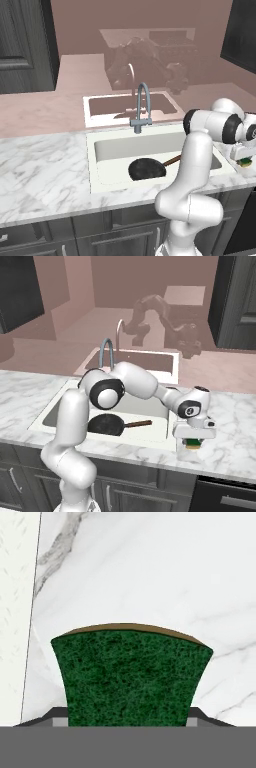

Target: Pick the pan and sponge and place them into the sink. Then turn on the water.

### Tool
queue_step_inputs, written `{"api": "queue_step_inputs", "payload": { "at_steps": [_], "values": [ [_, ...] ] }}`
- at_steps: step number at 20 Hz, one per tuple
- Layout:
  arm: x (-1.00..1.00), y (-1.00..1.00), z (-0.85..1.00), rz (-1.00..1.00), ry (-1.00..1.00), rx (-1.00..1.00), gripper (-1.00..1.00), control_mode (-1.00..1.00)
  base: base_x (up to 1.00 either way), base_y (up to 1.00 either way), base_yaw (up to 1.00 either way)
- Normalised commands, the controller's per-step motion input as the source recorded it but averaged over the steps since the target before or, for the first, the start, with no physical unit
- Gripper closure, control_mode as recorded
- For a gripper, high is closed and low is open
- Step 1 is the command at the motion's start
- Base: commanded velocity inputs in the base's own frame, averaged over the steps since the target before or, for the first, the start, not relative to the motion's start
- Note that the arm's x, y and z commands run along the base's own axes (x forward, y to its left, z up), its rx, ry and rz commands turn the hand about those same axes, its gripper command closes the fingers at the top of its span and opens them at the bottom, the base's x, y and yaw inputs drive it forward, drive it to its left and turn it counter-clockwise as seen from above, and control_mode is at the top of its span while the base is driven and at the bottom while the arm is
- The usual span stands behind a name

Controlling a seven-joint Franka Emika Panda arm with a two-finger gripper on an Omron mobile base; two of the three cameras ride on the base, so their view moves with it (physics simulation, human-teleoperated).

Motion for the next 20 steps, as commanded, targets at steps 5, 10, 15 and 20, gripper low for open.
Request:
{"api": "queue_step_inputs", "payload": {
  "at_steps": [5, 10, 15, 20],
  "values": [
    [-0.08, -0.01, 0.24, 0.0, -0.01, 0.02, 1.0, -1.0, 0.0, 0.0, 0.0],
    [-0.06, 0.03, 0.44, 0.03, -0.02, 0.04, 1.0, -1.0, 0.0, 0.0, 0.0],
    [-0.05, 0.12, 0.43, 0.06, -0.04, 0.02, 1.0, -1.0, 0.0, 0.0, 0.0],
    [-0.05, 0.16, 0.44, 0.06, -0.02, 0.01, 1.0, -1.0, 0.0, 0.0, 0.0]
  ]
}}
